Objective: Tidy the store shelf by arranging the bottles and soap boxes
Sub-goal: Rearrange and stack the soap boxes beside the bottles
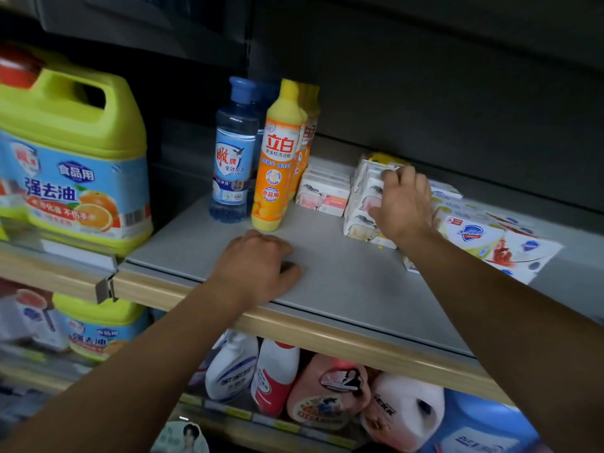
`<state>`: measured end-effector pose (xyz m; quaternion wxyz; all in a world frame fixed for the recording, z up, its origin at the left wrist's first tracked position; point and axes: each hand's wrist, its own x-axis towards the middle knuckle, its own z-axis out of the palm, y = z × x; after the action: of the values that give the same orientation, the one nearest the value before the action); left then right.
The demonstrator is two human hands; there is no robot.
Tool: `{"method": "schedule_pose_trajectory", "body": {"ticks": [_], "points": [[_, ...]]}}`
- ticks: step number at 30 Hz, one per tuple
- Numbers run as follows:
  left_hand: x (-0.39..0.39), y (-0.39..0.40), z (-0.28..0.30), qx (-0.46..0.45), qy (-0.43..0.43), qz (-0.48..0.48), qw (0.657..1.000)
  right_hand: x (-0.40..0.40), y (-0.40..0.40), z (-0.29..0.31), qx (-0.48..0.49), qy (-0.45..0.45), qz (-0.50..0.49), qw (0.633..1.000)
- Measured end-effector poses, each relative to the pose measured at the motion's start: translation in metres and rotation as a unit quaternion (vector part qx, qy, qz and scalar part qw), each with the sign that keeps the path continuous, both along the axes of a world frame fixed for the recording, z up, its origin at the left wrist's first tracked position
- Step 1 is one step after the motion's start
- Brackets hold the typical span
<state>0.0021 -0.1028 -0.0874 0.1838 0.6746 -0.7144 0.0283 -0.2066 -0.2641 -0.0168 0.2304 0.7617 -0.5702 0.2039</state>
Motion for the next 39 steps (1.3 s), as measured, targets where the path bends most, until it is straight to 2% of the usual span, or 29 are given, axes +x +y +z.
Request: {"method": "schedule_pose_trajectory", "body": {"ticks": [5,10,15,17,19,20,22,24,25,27,30,34,37,39], "points": [[0.001,0.0,-0.002,-0.003,0.008,0.0,1.0,0.0,0.004,-0.004,-0.016,0.008,0.008,1.0],[0.003,-0.003,-0.004,-0.009,0.026,0.002,1.0,-0.005,0.005,0.003,0.014,-0.01,-0.004,1.0],[0.004,-0.006,-0.007,-0.025,0.03,0.0,0.999,-0.012,0.011,0.007,-0.005,0.013,0.015,1.0],[0.005,-0.007,-0.007,-0.024,0.029,0.0,0.999,-0.012,0.022,0.008,0.003,-0.011,0.046,0.999],[0.006,-0.007,-0.008,-0.023,0.042,0.003,0.999,-0.008,0.038,0.008,0.021,-0.073,0.111,0.991],[0.007,-0.007,-0.007,-0.023,0.069,0.005,0.997,-0.004,0.048,0.007,0.038,-0.102,0.155,0.982],[0.009,-0.005,-0.005,-0.02,0.19,-0.01,0.982,0.007,0.069,0.005,0.086,-0.128,0.226,0.962],[0.01,-0.001,0.0,-0.034,0.341,-0.059,0.938,0.021,0.09,0.0,0.123,-0.116,0.267,0.949],[0.011,0.002,0.001,-0.05,0.388,-0.085,0.916,0.029,0.098,-0.004,0.13,-0.103,0.284,0.944],[0.013,0.005,0.004,-0.076,0.419,-0.117,0.897,0.043,0.111,-0.013,0.136,-0.084,0.311,0.937],[0.018,0.006,0.002,-0.088,0.43,-0.121,0.89,0.055,0.121,-0.026,0.142,-0.121,0.341,0.921],[0.024,0.005,-0.001,-0.087,0.475,-0.089,0.871,0.048,0.118,-0.043,0.085,-0.16,0.323,0.929],[0.029,0.004,-0.002,-0.08,0.553,-0.063,0.827,0.035,0.116,-0.06,0.14,-0.204,0.326,0.912],[0.031,0.004,-0.002,-0.071,0.565,-0.068,0.819,0.032,0.115,-0.067,0.165,-0.23,0.347,0.894]]}}
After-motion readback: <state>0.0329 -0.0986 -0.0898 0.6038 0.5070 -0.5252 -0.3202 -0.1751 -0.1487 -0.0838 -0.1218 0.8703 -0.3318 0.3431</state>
